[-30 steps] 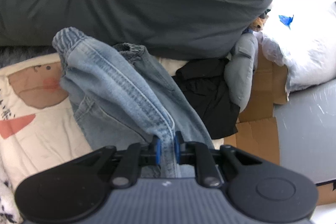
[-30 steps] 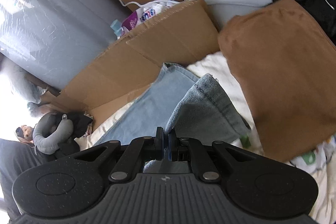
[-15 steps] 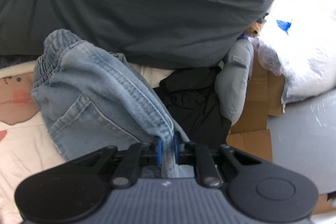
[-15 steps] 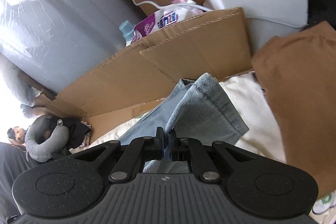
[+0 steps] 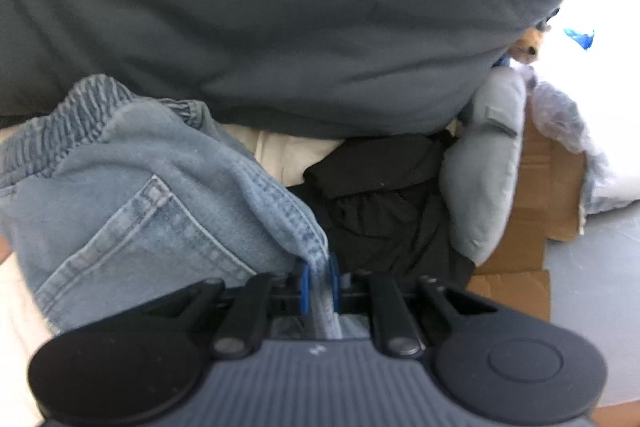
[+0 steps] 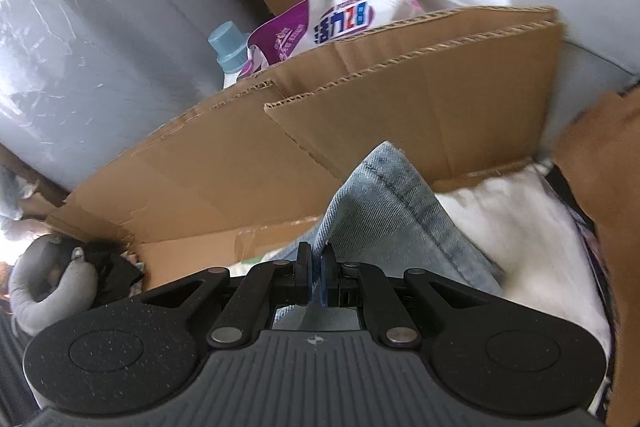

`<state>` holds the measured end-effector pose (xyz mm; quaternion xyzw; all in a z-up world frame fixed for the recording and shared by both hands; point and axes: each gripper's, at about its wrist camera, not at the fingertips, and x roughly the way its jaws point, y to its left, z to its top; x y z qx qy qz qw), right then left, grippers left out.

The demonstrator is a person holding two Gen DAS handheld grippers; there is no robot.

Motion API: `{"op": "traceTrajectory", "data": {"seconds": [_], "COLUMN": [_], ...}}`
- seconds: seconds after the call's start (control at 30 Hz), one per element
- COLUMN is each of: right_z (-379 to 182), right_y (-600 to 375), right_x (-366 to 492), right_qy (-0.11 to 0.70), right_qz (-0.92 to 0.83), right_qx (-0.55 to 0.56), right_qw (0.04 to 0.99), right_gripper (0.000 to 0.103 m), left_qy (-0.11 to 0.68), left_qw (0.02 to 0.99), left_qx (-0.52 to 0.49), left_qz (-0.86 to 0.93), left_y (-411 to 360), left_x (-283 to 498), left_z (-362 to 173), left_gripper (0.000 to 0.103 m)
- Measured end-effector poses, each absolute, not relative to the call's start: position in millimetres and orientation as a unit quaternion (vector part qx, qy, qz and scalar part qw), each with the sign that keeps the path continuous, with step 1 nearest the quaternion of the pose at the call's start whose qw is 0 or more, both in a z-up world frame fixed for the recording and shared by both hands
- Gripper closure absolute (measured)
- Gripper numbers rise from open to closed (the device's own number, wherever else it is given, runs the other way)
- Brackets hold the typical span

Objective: Fold clothes

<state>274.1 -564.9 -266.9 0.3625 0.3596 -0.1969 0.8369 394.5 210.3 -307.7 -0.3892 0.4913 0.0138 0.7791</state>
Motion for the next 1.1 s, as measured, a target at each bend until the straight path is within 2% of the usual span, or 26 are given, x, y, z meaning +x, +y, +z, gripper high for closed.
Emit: {"op": "traceTrajectory", "data": {"seconds": [0.43, 0.7, 0.9, 1.1], "right_z": [-320.9, -327.5, -344.1, -360.2], "right_y": [-574.4, -580.8, -567.3, -538.9], "right_x": [364.4, 383.2, 378.1, 380.5], "right_qy": [0.378, 0.359, 0.381, 0.404], "right_qz": [-0.235, -0.258, -0.237, -0.182], "right_qx": [0.328, 0.317, 0.334, 0.368], "right_qw": [0.833, 0.839, 0.829, 0.817], "right_gripper": [0.101, 0.103, 0.103, 0.098], "left_qy": [0.509, 0.509, 0.532, 0.549], "left_qw": [0.773, 0.779, 0.758, 0.751], "left_qx": [-0.377, -0.365, -0.378, -0.366], "left_qz": [0.036, 0.034, 0.02, -0.021], "left_y": [193.6, 190.3, 186.5, 161.9], "left_x": [436.0, 446.1, 446.2, 441.2], "left_z": [-362.3, -370.7, -383.1, -382.4], "left_gripper": [0.092, 0.093, 0.084, 0.083]}}
